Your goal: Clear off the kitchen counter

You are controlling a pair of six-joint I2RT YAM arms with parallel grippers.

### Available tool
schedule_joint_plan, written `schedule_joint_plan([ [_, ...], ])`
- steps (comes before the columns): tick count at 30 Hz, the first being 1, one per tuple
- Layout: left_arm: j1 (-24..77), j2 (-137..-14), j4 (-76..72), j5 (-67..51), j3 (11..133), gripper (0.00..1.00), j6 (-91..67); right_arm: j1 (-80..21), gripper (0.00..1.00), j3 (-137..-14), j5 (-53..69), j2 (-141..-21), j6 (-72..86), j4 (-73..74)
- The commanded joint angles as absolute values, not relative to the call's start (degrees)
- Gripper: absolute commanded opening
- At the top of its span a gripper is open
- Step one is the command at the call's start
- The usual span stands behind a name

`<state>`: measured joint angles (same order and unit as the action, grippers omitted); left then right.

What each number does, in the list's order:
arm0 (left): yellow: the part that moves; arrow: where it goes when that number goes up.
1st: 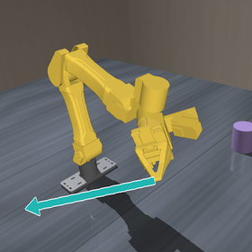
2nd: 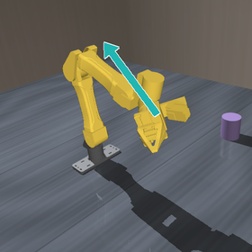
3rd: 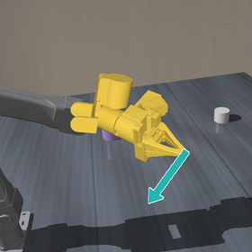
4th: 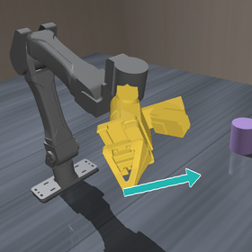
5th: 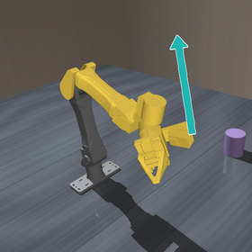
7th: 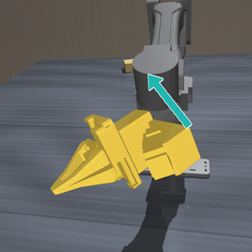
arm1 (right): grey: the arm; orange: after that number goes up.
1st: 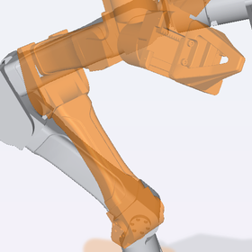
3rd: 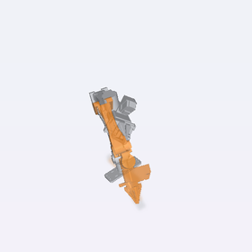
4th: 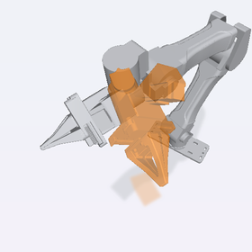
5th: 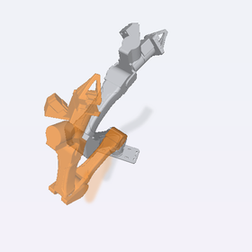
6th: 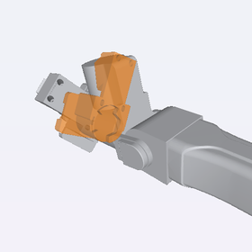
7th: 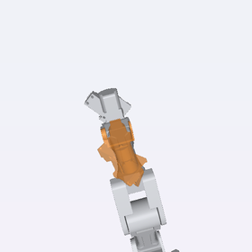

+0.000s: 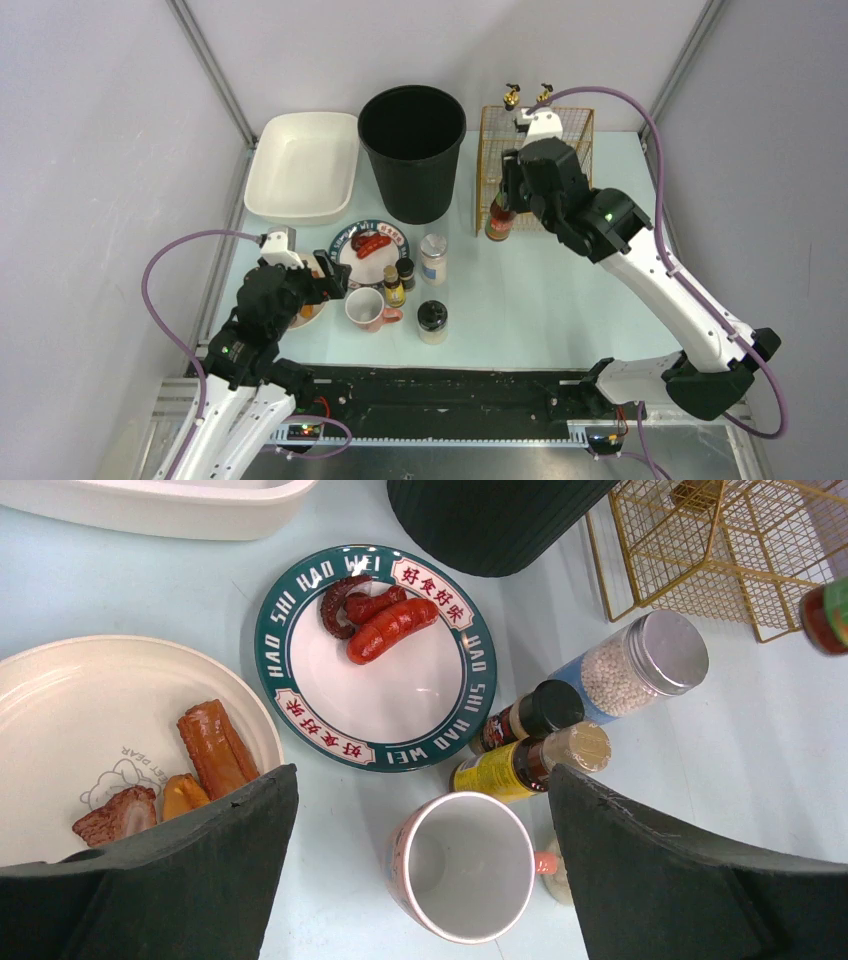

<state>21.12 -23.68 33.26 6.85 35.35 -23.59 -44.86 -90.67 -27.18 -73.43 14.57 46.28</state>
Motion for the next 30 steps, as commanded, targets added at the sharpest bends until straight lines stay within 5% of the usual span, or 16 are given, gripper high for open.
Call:
schedule_joint_plan([
  [1, 21.4, -23.6, 32.3, 6.1, 36.3, 0.98, -24.2, -40.6, 0.0, -98.3, -27.2, -75.5, 10.8, 40.0],
  [20, 21.5, -25.0, 32.3, 5.3, 36.4, 0.98, -24.1, -26.2, 0.0, -123.2, -23.0, -97.5, 4.3, 34.9],
  [30, 21.5, -25.1, 32.3, 5.5, 36.4, 0.98, -24.0, -24.8, 0.0, -124.1, -23.1, -104.5, 4.6, 30.1],
])
